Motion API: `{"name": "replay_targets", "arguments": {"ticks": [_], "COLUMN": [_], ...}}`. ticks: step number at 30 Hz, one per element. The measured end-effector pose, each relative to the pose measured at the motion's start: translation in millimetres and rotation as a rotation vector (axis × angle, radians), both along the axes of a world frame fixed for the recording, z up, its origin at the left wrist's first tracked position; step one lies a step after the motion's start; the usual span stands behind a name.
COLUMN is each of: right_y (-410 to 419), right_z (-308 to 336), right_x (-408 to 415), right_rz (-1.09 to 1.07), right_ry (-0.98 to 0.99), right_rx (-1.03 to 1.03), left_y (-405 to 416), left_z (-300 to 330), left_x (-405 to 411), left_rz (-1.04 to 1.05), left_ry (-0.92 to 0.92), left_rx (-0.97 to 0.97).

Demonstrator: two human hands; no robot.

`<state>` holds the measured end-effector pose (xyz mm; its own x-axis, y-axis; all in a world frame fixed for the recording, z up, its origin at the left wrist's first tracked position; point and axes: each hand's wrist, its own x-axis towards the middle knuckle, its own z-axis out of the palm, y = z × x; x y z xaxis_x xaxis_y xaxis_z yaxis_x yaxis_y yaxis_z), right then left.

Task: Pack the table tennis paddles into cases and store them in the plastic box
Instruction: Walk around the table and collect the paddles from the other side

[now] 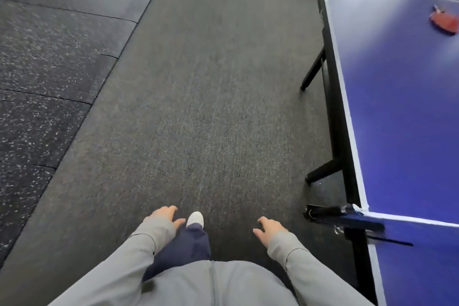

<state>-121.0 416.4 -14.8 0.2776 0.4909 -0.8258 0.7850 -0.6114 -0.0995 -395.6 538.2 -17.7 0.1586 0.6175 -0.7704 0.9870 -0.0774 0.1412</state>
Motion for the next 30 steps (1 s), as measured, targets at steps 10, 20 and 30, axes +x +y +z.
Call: {"name": "replay_targets", "arguments": {"ticks": [10, 20, 30], "right_y": [172, 306, 458], "right_z": [10, -13, -6], "right_x": [21, 144, 254], "right_rz": [-0.084, -0.315, -0.384], "right_ry": [-0.017, 0.012, 0.042], "right_rx": [0.065, 0.073, 0.091], "left_y": [147, 326, 499], "left_z": [-9, -14, 3], "left_x": [-18, 123, 269], "left_rz": [0.110, 0.067, 0.023], "left_ry": [-0.003, -0.050, -0.147], "left_rx": [-0.014, -0.019, -0.016]}}
